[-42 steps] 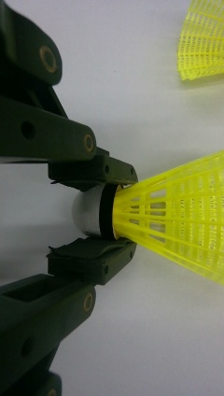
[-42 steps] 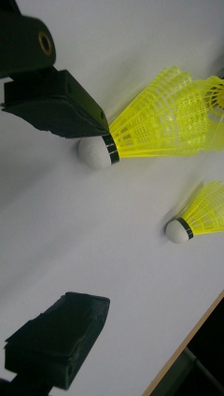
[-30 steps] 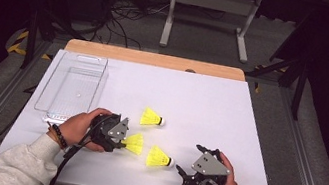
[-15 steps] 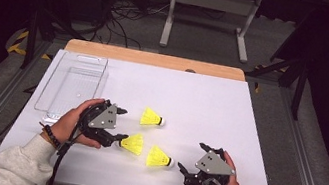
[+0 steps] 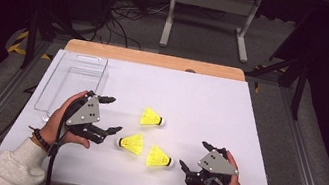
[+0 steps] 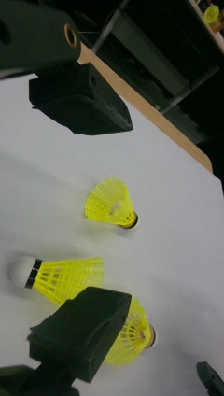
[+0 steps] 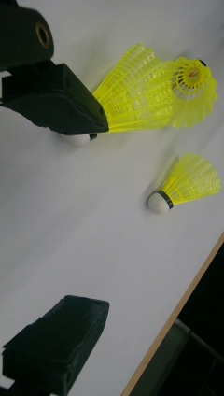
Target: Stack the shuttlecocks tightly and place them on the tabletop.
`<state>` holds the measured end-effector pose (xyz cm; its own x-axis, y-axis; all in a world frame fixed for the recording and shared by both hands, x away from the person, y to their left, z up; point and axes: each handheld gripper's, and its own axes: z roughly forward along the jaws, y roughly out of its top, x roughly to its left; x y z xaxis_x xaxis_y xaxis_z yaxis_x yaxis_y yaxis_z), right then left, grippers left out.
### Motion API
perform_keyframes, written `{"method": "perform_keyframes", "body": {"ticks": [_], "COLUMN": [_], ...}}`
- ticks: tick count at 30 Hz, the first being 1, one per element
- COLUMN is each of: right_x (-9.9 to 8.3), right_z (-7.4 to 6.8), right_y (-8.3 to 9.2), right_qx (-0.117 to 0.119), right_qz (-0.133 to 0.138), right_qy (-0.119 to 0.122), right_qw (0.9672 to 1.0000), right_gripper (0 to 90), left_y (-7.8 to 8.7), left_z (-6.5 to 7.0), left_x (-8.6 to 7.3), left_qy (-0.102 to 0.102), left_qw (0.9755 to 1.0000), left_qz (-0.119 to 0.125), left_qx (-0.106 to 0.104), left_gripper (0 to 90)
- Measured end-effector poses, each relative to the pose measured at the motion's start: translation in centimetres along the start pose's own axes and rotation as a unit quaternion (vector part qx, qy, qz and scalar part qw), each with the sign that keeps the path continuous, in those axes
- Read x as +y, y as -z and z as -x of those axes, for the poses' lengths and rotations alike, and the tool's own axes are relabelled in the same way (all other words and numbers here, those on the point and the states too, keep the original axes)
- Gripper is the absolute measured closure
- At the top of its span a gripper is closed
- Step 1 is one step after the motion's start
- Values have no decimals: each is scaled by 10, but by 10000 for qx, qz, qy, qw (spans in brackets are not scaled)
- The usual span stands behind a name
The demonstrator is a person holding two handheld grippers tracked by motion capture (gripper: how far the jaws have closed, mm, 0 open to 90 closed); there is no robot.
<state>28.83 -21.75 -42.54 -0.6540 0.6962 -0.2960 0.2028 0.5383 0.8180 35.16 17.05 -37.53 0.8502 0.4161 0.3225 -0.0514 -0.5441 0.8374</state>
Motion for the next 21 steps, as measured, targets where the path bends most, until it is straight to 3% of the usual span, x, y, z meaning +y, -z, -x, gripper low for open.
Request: {"method": "perform_keyframes", "body": {"ticks": [10, 16, 21], "right_x": [2, 3, 4], "right_z": [4, 2, 0], "right_y": [4, 2, 1], "right_qx": [-43, 10, 54], "right_qz": [134, 113, 97], "right_qy": [-163, -158, -166], "right_qw": [9998, 9998, 9998], "right_gripper": [131, 145, 155], "left_y": [27, 44, 52], "left_z": [16, 22, 29], "left_x": [-16, -26, -34], "left_qy": [189, 425, 478], "left_qw": [9986, 9964, 9958], "left_qz": [276, 588, 627], "left_qx": [405, 449, 466], "left_gripper": [121, 99, 93]}}
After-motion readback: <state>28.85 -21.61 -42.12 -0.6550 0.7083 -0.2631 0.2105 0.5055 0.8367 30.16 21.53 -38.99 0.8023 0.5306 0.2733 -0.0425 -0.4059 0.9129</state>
